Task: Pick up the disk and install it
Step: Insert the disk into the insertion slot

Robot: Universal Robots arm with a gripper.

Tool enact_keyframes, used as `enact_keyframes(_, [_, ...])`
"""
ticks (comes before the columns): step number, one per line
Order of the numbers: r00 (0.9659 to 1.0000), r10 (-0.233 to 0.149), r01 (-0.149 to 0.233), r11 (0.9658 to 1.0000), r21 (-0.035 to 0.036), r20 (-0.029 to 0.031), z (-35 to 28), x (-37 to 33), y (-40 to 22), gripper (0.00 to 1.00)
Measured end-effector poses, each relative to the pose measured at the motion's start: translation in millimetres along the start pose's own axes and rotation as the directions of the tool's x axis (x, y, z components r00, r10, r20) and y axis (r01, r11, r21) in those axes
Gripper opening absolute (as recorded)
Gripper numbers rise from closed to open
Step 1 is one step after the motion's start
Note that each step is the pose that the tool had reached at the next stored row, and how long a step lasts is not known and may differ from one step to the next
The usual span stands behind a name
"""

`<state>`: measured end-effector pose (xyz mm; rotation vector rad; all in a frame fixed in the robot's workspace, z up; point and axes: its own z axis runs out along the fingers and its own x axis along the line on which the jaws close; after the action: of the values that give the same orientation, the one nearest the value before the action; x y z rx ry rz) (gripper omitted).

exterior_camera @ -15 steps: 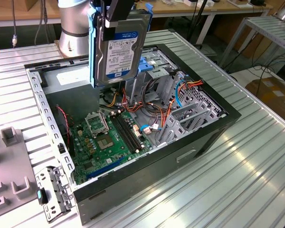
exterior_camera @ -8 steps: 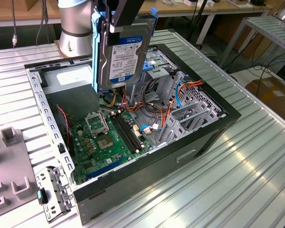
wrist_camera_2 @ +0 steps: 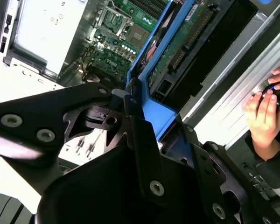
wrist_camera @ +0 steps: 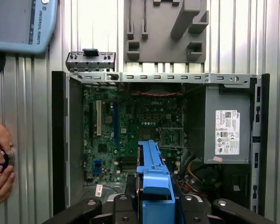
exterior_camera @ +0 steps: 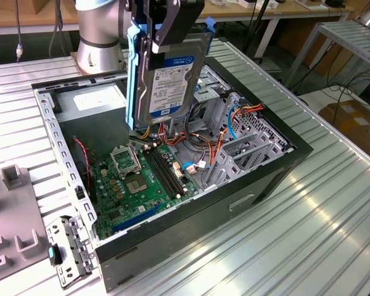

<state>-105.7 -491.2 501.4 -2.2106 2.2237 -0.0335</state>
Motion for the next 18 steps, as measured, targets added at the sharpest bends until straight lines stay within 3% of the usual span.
enact_keyframes(2, [1.0000, 0.000, 0.000, 1.0000, 0.0000, -0.0001, 0.5, 6.9, -1.2, 0.37])
enact_keyframes(6, [1.0000, 0.000, 0.000, 1.0000, 0.0000, -0.0005, 1.2, 11.8, -5.5, 0.37])
enact_keyframes(8, [1.0000, 0.000, 0.000, 1.0000, 0.0000, -0.0009, 2.0, 13.4, -19.0, 0.37])
enact_keyframes(11, [1.0000, 0.000, 0.000, 1.0000, 0.0000, -0.0015, 2.6, 13.6, -30.2, 0.37])
enact_keyframes(16, [1.0000, 0.000, 0.000, 1.0000, 0.0000, -0.0022, 3.8, 14.0, -59.6, 0.37])
enact_keyframes(18, [1.0000, 0.000, 0.000, 1.0000, 0.0000, -0.0025, 4.0, 14.0, -66.6, 0.37])
